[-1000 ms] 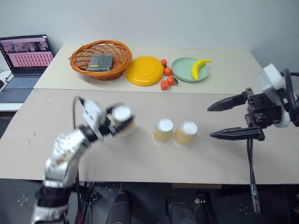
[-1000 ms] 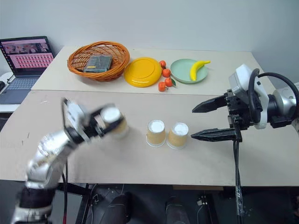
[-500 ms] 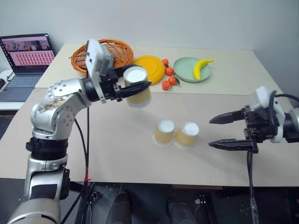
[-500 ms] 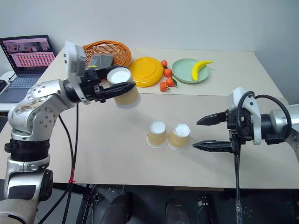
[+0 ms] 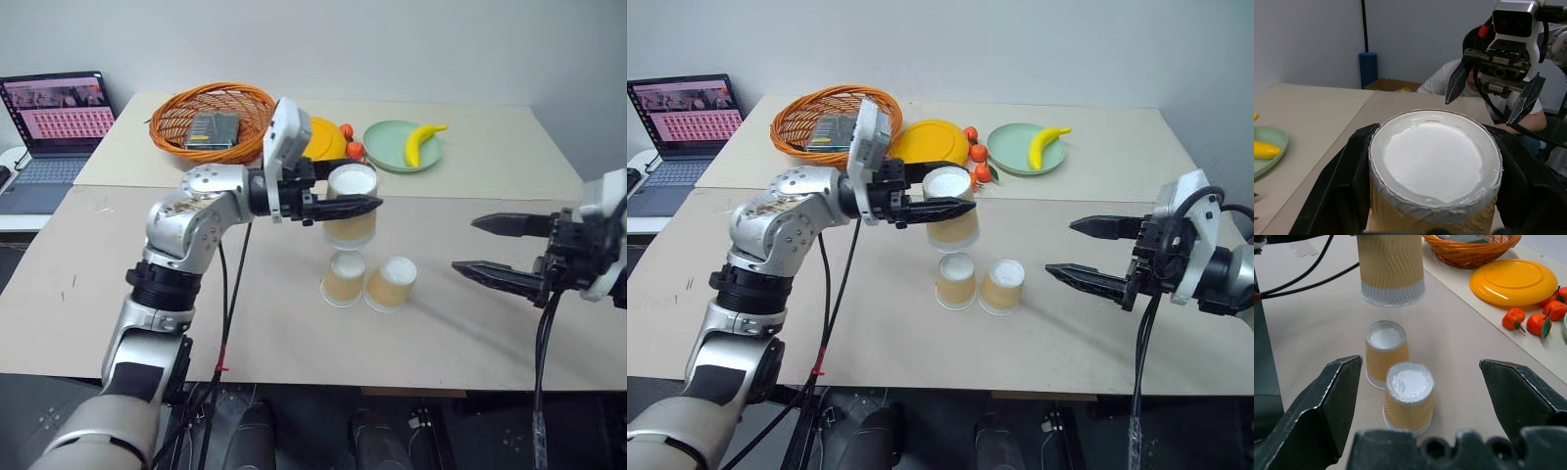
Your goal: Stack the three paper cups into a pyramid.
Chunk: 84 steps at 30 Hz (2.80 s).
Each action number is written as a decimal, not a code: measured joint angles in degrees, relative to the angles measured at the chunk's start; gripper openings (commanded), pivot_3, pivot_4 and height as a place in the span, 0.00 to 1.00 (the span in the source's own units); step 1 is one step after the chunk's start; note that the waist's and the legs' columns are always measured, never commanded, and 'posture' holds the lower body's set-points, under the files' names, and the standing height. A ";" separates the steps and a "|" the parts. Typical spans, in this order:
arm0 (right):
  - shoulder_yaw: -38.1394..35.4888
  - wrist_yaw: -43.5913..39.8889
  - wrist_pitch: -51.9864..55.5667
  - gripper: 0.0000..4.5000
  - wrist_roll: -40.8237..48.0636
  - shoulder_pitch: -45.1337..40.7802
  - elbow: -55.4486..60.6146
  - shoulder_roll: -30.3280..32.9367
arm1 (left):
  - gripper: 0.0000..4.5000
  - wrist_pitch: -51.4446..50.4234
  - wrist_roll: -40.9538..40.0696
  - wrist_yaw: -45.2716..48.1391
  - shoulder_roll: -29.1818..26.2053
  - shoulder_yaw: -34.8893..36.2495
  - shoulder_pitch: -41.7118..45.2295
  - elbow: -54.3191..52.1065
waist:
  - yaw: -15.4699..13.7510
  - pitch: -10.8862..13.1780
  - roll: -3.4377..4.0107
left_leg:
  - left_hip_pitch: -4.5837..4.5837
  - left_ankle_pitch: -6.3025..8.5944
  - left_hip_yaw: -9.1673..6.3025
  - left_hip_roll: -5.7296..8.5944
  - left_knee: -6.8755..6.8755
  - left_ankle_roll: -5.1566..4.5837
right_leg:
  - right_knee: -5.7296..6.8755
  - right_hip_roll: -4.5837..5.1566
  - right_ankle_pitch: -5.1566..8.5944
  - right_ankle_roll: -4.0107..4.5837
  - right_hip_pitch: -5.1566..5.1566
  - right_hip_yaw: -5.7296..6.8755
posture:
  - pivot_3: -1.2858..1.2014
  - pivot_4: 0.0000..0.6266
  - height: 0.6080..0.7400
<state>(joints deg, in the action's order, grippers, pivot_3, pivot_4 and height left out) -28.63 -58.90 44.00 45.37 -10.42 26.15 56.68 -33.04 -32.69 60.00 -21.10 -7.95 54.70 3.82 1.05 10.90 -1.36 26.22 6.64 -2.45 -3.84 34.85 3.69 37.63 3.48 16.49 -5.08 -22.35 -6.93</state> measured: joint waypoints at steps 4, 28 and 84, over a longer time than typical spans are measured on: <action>-0.55 2.86 0.68 1.00 1.56 0.68 2.33 -0.05 | 0.69 0.37 1.15 0.61 2.85 -1.53 0.09 0.82 | -0.03 0.00 0.00 | 0.00 0.00 -0.01 0.00 0.00 0.00 | 0.00 0.00 0.00 0.00 0.00 0.00 | 0.52 0.24 0.94; -8.34 6.71 3.13 1.00 6.13 8.85 6.98 0.90 | 0.69 12.80 10.36 6.98 6.19 -5.78 -4.19 6.99 | -0.04 0.00 0.00 | -0.02 0.00 -0.05 0.02 0.03 -0.01 | 0.01 0.00 0.00 0.00 0.05 0.00 | 0.52 0.24 0.94; -11.97 -0.34 -1.49 1.00 -1.85 13.95 -0.45 6.85 | 0.99 2.32 7.37 8.47 -13.16 5.50 4.71 1.98 | 1.88 -0.06 0.14 | -0.16 0.00 -0.11 0.04 -0.09 -0.01 | 0.10 0.00 0.06 -0.02 0.10 0.00 | 0.52 0.24 0.94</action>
<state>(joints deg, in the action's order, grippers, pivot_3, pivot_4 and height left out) -40.60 -59.24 42.51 43.52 3.54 25.70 63.53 -30.72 -25.32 68.48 -34.26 -2.45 59.40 5.79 2.92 10.83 -1.22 26.06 6.64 -2.56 -3.80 34.76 3.68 37.72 3.48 16.56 -5.10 -22.25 -6.93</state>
